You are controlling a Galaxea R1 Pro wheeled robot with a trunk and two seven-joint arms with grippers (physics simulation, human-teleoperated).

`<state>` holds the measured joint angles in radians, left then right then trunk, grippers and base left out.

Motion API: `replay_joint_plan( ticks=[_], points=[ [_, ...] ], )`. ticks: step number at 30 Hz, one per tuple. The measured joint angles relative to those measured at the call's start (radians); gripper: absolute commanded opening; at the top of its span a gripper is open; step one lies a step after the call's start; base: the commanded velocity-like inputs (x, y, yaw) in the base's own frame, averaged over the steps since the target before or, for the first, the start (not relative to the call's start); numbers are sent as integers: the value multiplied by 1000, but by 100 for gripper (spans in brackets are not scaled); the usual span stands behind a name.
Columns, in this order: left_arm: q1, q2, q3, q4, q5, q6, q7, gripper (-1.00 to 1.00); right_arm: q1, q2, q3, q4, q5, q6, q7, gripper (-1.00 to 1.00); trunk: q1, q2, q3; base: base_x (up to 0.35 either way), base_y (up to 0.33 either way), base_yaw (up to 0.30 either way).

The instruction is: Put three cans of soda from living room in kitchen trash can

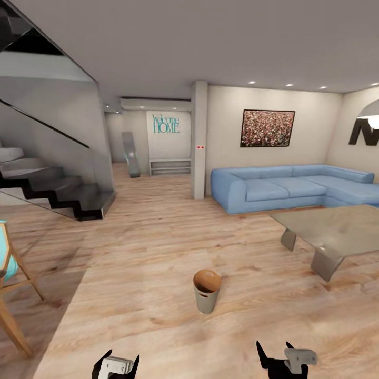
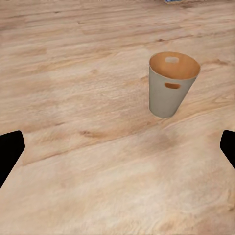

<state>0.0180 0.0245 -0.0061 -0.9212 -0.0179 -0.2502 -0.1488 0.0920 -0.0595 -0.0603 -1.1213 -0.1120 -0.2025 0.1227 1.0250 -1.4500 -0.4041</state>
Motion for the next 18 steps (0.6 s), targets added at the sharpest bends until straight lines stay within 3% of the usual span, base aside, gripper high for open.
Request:
replay_joint_plan(
  ticks=[11, 18],
  points=[
    [0, 0, 1, 1, 0, 0, 0, 100, 0, 1, 1, 0, 0, 0, 0, 100, 0, 0, -1, 300, -121, 13],
    [0, 0, 2, 1, 0, 0, 0, 100, 0, 2, 2, 0, 0, 0, 0, 100, 0, 0, -8, 291, -139, 103]
  ],
)
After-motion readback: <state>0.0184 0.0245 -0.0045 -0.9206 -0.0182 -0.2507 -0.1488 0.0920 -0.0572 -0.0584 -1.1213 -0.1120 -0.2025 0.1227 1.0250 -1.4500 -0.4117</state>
